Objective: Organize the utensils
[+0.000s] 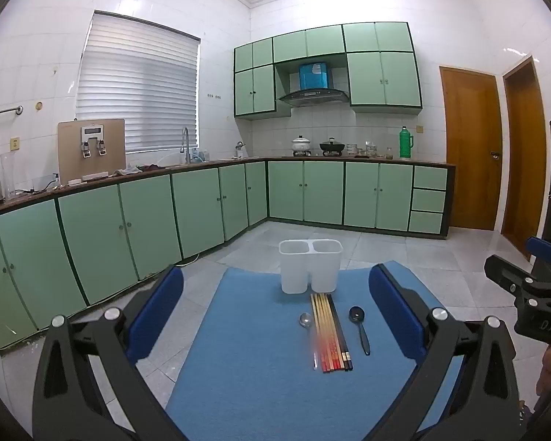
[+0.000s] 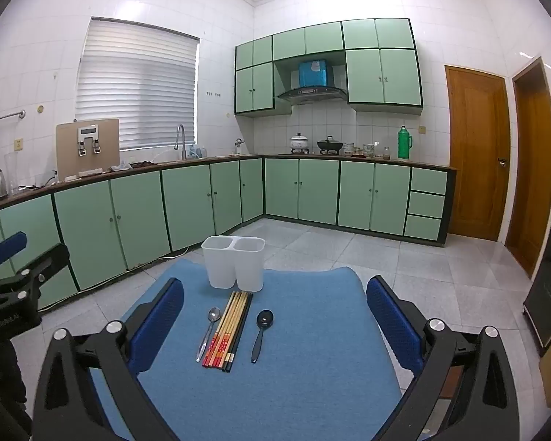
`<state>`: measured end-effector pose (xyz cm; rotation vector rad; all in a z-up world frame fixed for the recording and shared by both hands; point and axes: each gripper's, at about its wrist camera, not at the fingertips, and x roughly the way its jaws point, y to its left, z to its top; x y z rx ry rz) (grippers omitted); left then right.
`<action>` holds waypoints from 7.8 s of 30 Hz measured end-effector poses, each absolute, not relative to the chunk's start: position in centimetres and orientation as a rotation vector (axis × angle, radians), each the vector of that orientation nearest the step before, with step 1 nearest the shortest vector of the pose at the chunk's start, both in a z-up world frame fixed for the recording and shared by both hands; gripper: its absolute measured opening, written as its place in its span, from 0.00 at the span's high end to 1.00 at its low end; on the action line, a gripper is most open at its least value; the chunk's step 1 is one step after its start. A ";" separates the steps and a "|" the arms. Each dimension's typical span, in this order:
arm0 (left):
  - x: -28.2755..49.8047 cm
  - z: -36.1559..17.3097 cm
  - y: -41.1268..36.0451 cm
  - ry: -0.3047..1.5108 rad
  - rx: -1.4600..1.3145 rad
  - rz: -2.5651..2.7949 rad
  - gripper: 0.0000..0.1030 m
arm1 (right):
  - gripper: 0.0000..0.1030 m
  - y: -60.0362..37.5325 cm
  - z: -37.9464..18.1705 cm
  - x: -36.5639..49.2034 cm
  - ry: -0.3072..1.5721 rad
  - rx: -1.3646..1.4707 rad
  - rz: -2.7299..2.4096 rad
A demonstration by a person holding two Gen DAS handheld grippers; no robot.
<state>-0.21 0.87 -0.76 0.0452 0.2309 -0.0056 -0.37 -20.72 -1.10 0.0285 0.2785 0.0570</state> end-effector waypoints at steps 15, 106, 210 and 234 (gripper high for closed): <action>-0.3 -0.2 0.3 0.230 0.043 0.001 0.05 | 0.06 -20.8 -1.2 -0.3 0.276 0.031 0.056; 20.8 -14.7 7.9 0.737 0.062 0.107 0.05 | 0.09 -20.1 -14.9 23.1 0.766 0.105 0.026; 25.8 -14.5 -0.2 0.545 -0.003 -0.171 0.76 | 0.66 -19.9 -13.3 27.0 0.540 0.073 0.152; 26.6 -2.8 2.3 0.237 -0.109 -0.234 0.77 | 0.66 -19.1 -4.2 33.0 0.276 0.130 0.286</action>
